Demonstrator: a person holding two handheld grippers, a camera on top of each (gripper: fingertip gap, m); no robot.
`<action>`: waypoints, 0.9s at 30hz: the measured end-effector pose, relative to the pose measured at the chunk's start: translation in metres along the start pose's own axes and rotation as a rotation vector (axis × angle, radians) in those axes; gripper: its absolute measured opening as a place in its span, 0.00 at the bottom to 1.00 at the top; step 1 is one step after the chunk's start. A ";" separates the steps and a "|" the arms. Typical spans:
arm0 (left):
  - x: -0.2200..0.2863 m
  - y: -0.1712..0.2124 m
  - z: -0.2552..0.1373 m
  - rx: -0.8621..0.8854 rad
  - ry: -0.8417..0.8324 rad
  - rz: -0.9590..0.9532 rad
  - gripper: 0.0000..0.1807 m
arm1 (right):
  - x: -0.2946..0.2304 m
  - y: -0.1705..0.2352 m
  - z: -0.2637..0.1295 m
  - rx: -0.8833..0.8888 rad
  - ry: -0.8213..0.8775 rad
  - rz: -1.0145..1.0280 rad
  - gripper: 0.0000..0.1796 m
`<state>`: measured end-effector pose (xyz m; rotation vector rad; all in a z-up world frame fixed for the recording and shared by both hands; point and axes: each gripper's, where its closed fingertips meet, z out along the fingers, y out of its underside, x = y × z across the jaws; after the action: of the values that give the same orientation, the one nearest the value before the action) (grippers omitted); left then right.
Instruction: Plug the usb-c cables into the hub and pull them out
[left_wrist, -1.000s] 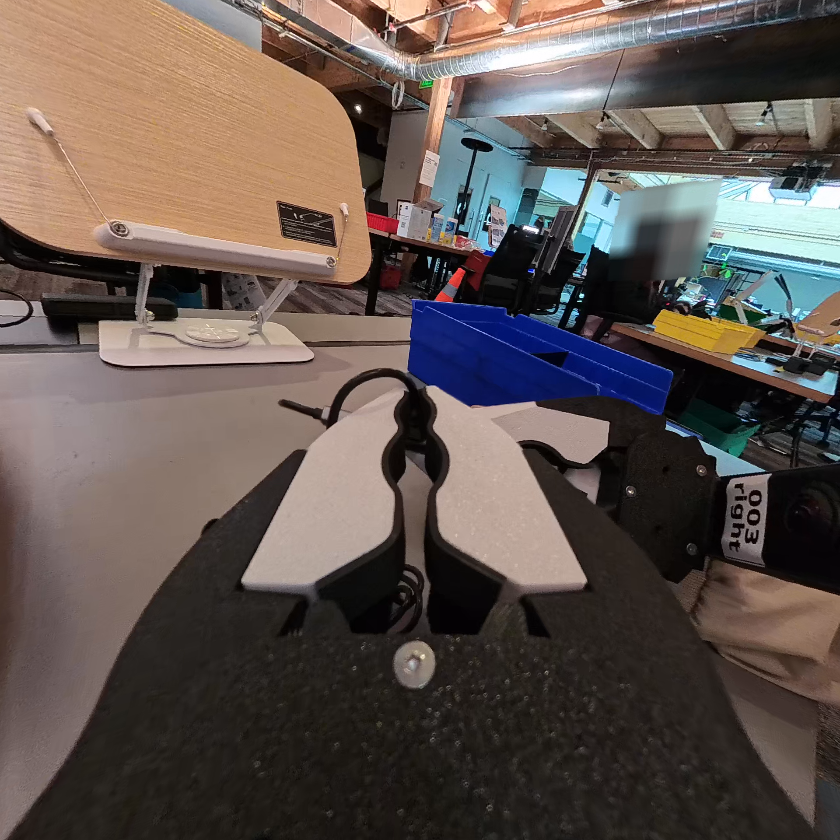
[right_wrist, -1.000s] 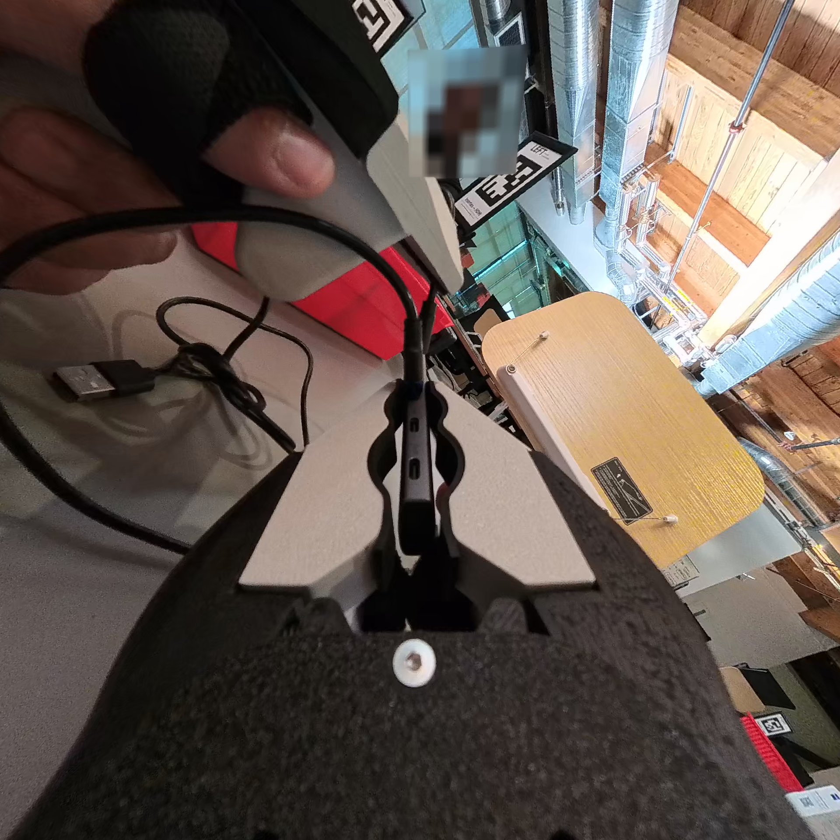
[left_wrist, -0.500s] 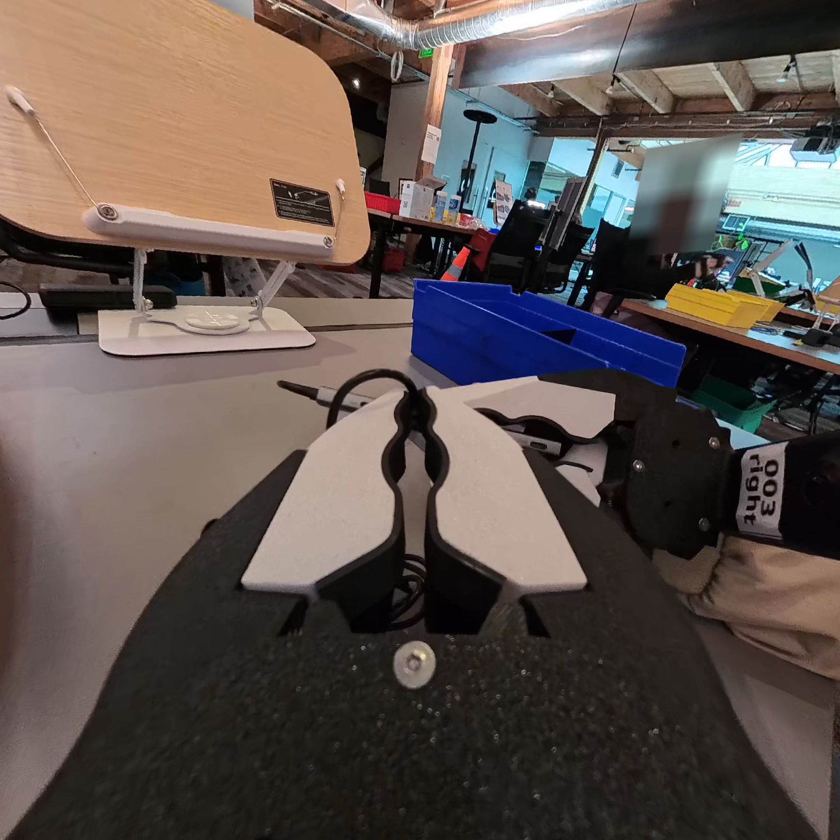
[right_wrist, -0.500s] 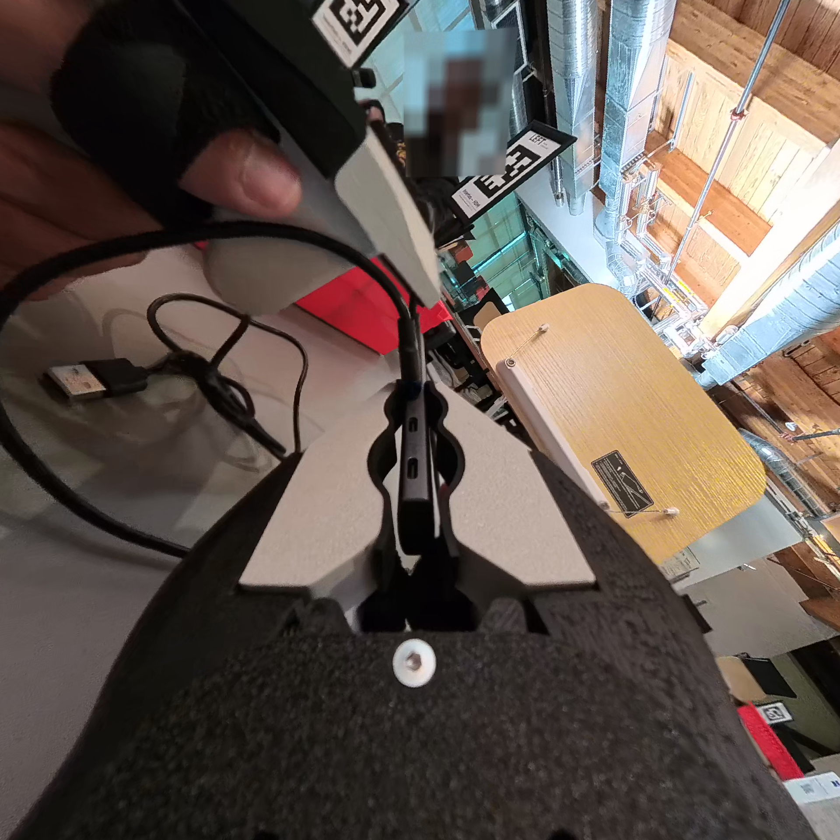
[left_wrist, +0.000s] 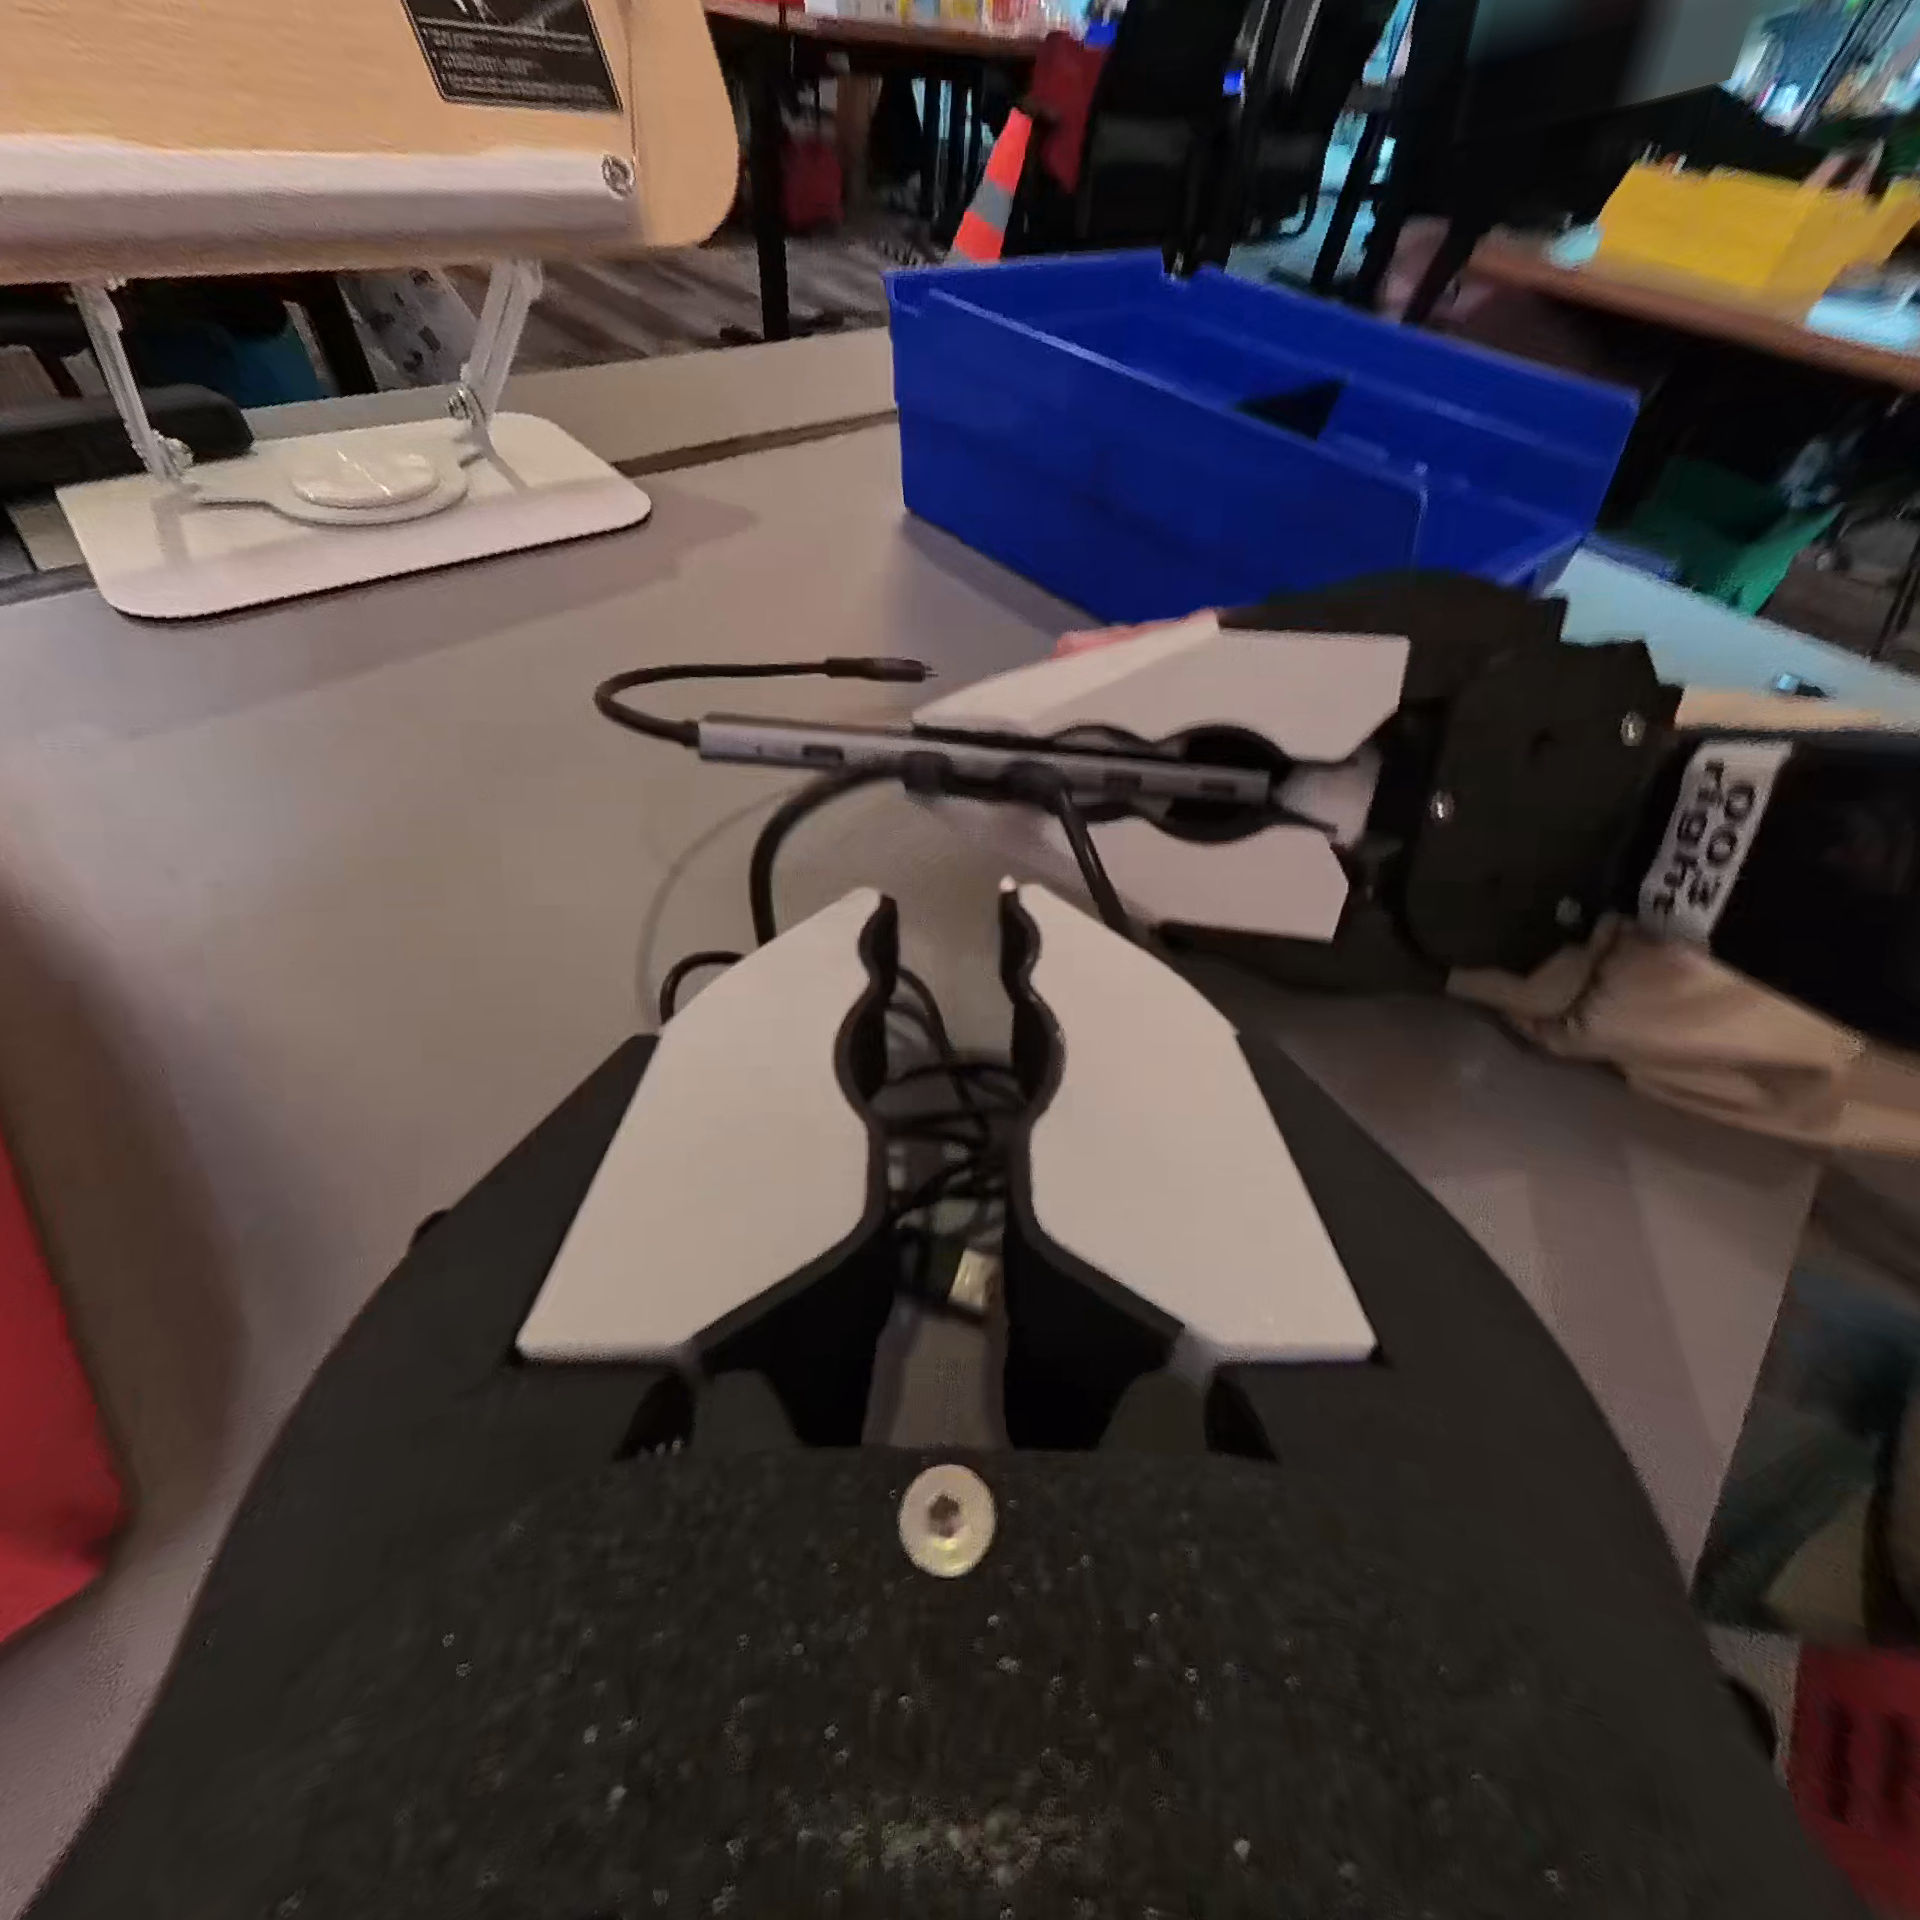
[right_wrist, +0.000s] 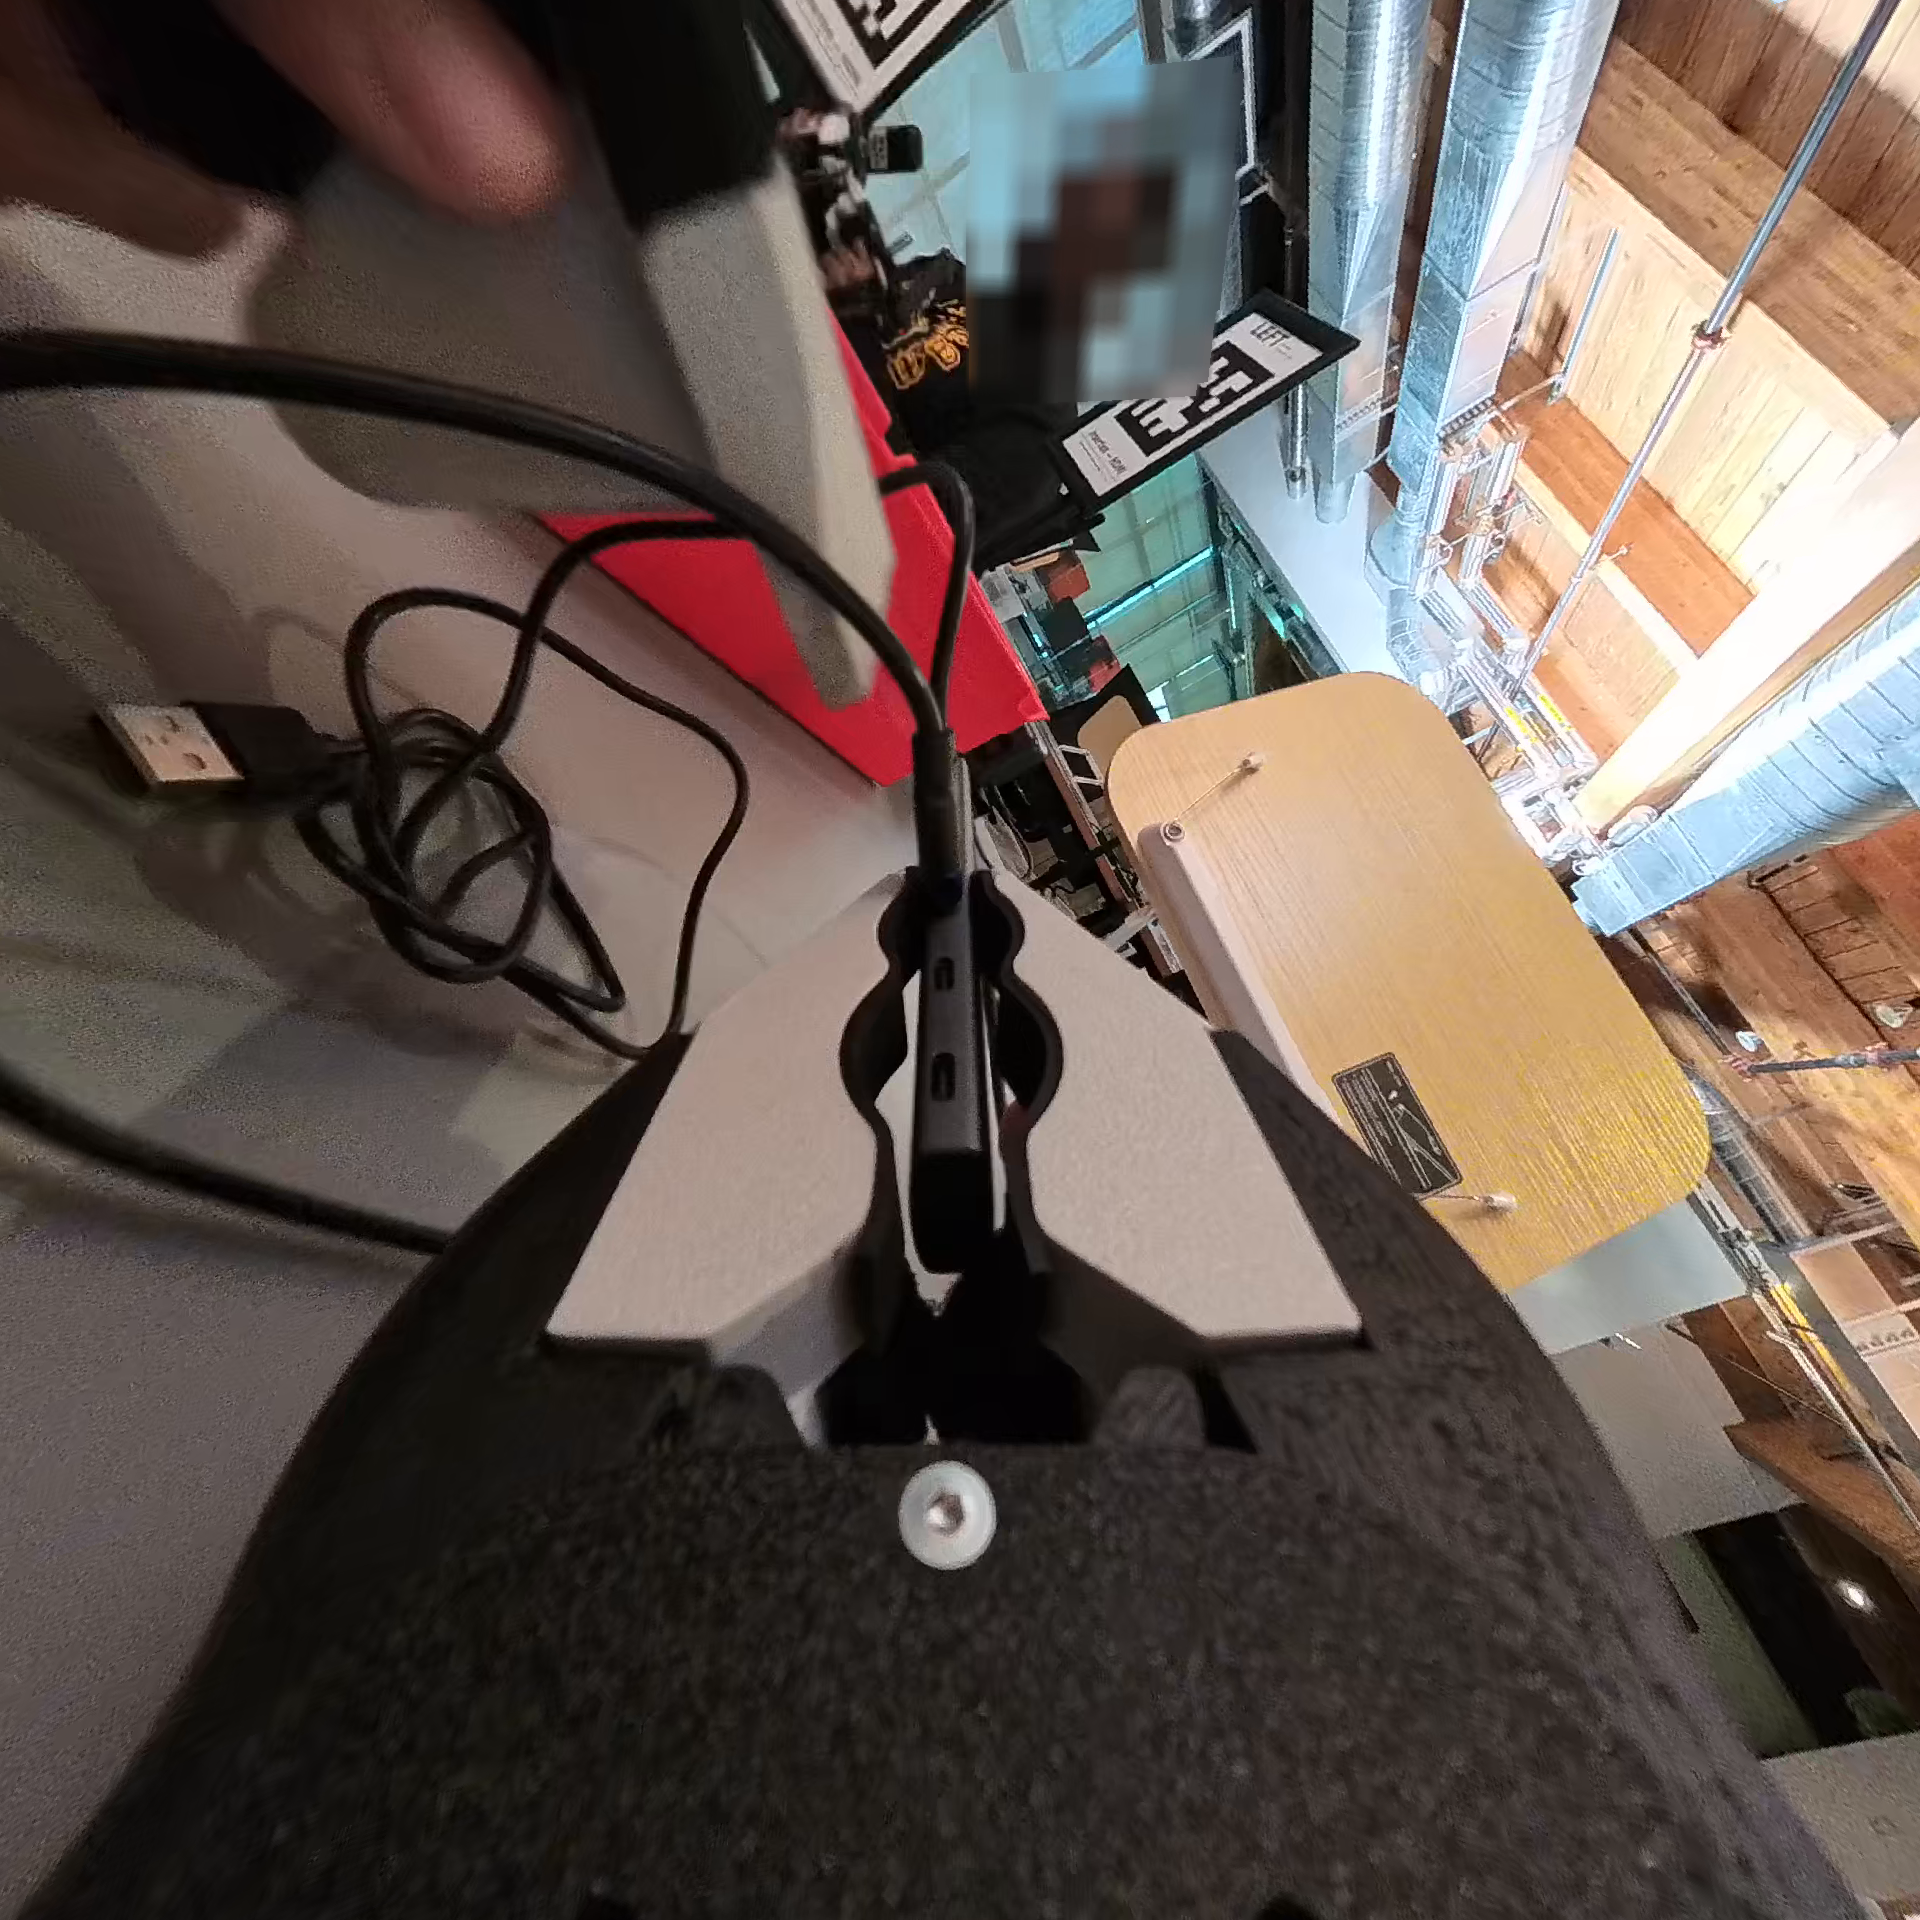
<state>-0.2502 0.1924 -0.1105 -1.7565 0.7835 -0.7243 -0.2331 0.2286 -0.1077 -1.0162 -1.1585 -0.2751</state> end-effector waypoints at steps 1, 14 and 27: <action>0.000 0.003 -0.005 -0.020 -0.012 0.026 0.13 | 0.001 0.002 0.000 -0.005 0.002 0.002 0.05; -0.004 0.009 -0.013 -0.138 0.035 0.083 0.20 | -0.018 0.000 -0.001 0.015 -0.036 -0.202 0.05; -0.003 0.017 0.000 -0.147 0.026 0.127 0.02 | -0.025 -0.015 -0.006 0.044 -0.048 -0.220 0.05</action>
<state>-0.2554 0.1903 -0.1274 -1.8122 0.9780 -0.6190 -0.2498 0.2082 -0.1218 -0.8609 -1.3167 -0.3997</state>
